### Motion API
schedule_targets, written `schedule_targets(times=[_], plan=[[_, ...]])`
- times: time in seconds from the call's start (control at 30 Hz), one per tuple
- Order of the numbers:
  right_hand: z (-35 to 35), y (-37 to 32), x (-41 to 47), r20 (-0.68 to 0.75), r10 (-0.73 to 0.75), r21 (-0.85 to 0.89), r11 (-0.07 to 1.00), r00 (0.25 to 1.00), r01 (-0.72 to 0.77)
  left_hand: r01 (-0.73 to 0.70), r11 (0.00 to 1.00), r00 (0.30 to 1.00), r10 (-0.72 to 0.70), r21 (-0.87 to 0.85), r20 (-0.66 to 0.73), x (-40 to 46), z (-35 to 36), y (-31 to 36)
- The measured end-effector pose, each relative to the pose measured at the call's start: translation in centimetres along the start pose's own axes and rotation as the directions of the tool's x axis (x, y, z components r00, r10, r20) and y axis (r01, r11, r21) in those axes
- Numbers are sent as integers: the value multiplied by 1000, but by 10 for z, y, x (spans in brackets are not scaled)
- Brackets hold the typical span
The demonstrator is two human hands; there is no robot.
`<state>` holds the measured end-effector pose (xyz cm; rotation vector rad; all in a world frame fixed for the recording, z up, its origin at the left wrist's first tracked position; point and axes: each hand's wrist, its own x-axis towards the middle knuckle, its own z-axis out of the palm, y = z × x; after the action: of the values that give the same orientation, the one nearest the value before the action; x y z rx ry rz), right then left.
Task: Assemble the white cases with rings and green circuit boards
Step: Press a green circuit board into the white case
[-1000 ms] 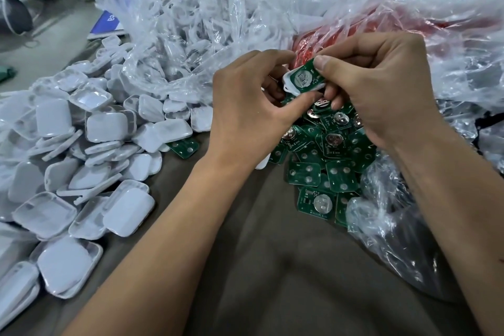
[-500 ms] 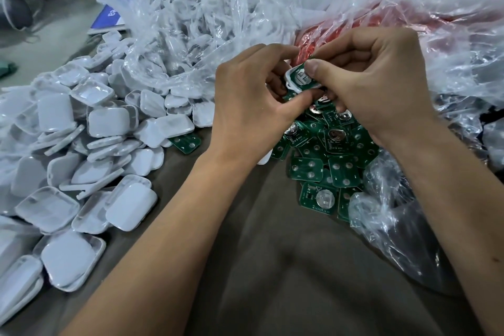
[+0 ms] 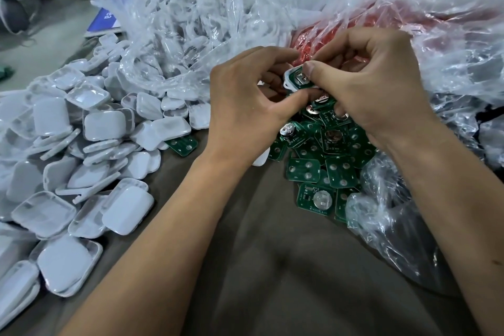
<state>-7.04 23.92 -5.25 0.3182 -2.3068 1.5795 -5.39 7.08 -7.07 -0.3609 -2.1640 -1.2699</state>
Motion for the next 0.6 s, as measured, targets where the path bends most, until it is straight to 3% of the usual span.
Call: schedule_targets(times=[0.3, 0.43, 0.53, 0.6], plan=[[-4, -1, 2, 157, 247, 221, 935, 956, -278, 117, 983, 991, -106, -138, 88, -2, -2, 1], [-4, -1, 3, 217, 316, 357, 855, 924, -376, 179, 953, 983, -163, -245, 85, 0, -2, -2], [0, -2, 1, 250, 344, 468, 775, 905, -425, 233, 890, 972, -223, -392, 69, 2, 1, -4], [4, -3, 0, 259, 348, 534, 726, 901, -434, 302, 794, 948, -307, -527, 80, 2, 4, -4]])
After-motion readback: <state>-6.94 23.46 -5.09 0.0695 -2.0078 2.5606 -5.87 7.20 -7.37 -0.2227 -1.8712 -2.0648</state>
